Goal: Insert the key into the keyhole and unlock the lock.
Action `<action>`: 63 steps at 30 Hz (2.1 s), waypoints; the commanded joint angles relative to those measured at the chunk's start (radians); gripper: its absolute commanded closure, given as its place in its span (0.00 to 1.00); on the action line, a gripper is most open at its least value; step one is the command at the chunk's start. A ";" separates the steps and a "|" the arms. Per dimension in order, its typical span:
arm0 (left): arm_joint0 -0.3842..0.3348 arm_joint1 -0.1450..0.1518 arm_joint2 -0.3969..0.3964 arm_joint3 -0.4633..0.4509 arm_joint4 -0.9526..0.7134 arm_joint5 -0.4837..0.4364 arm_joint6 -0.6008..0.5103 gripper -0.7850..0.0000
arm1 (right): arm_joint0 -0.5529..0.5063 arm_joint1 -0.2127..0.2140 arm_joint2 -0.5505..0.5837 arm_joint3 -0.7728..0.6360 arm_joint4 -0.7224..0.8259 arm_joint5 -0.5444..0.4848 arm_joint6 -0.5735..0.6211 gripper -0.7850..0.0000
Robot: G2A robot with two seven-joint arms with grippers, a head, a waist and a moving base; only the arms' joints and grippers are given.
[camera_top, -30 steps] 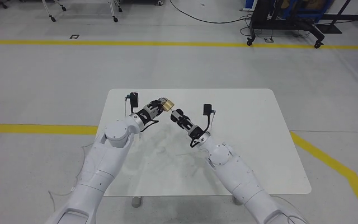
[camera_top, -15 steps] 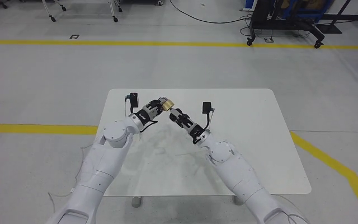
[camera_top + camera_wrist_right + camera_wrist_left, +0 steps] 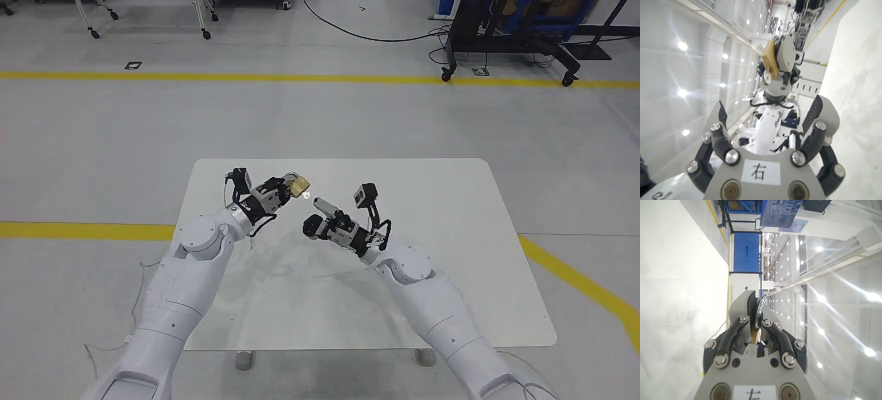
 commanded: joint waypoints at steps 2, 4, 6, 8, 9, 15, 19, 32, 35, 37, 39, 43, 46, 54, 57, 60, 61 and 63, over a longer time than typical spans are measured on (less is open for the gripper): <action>-0.006 -0.001 0.005 0.007 0.002 -0.004 -0.010 1.00 | 0.011 0.002 0.002 0.016 0.049 0.030 0.103 0.60; -0.010 -0.001 0.010 0.009 0.010 -0.009 -0.025 1.00 | 0.023 0.002 0.002 0.030 0.075 0.056 0.140 0.70; -0.012 -0.002 0.013 0.011 0.009 -0.016 -0.041 1.00 | 0.038 0.002 0.001 0.047 0.096 0.081 0.163 0.77; -0.013 -0.002 0.015 0.012 0.011 -0.020 -0.048 1.00 | 0.053 -0.001 -0.004 0.065 0.112 0.100 0.173 0.84; -0.014 -0.002 0.016 0.013 0.009 -0.022 -0.052 1.00 | 0.061 -0.003 -0.007 0.073 0.125 0.110 0.182 0.87; -0.014 -0.001 0.014 0.013 0.008 -0.027 -0.060 1.00 | 0.101 -0.011 -0.013 0.140 0.177 0.126 0.205 0.93; -0.013 -0.001 0.015 0.011 0.013 -0.031 -0.066 1.00 | 0.116 -0.013 -0.011 0.170 0.198 0.121 0.213 0.91; -0.012 0.001 0.020 0.005 0.037 -0.038 -0.065 1.00 | 0.144 -0.018 -0.002 0.224 0.231 0.132 0.202 0.72; -0.011 0.001 0.020 0.003 0.039 -0.039 -0.064 1.00 | 0.150 -0.021 -0.006 0.235 0.235 0.133 0.202 0.84; -0.011 0.001 0.020 0.002 0.041 -0.038 -0.062 1.00 | 0.154 -0.023 -0.008 0.243 0.237 0.133 0.202 0.98; -0.010 0.002 0.021 0.000 0.044 -0.037 -0.063 1.00 | 0.158 -0.024 -0.009 0.251 0.240 0.135 0.201 1.00; -0.009 0.002 0.022 -0.005 0.050 -0.047 -0.067 1.00 | 0.165 -0.027 -0.011 0.267 0.254 0.152 0.205 1.00; -0.008 0.002 0.023 -0.008 0.055 -0.051 -0.071 1.00 | 0.171 -0.031 -0.014 0.279 0.277 0.179 0.226 1.00; 0.002 0.004 0.024 -0.032 0.086 -0.128 -0.066 1.00 | 0.221 -0.049 -0.025 0.380 0.497 0.482 0.573 1.00; 0.007 0.005 0.022 -0.039 0.088 -0.155 -0.070 1.00 | 0.256 -0.057 -0.031 0.448 0.526 0.521 0.635 1.00; 0.011 0.006 0.019 -0.043 0.085 -0.164 -0.072 1.00 | 0.276 -0.064 -0.036 0.490 0.530 0.504 0.645 1.00; 0.012 0.006 0.018 -0.044 0.083 -0.166 -0.073 1.00 | 0.282 -0.066 -0.037 0.501 0.532 0.500 0.650 1.00; 0.014 0.006 0.016 -0.045 0.079 -0.168 -0.074 1.00 | 0.291 -0.068 -0.035 0.521 0.529 0.472 0.646 1.00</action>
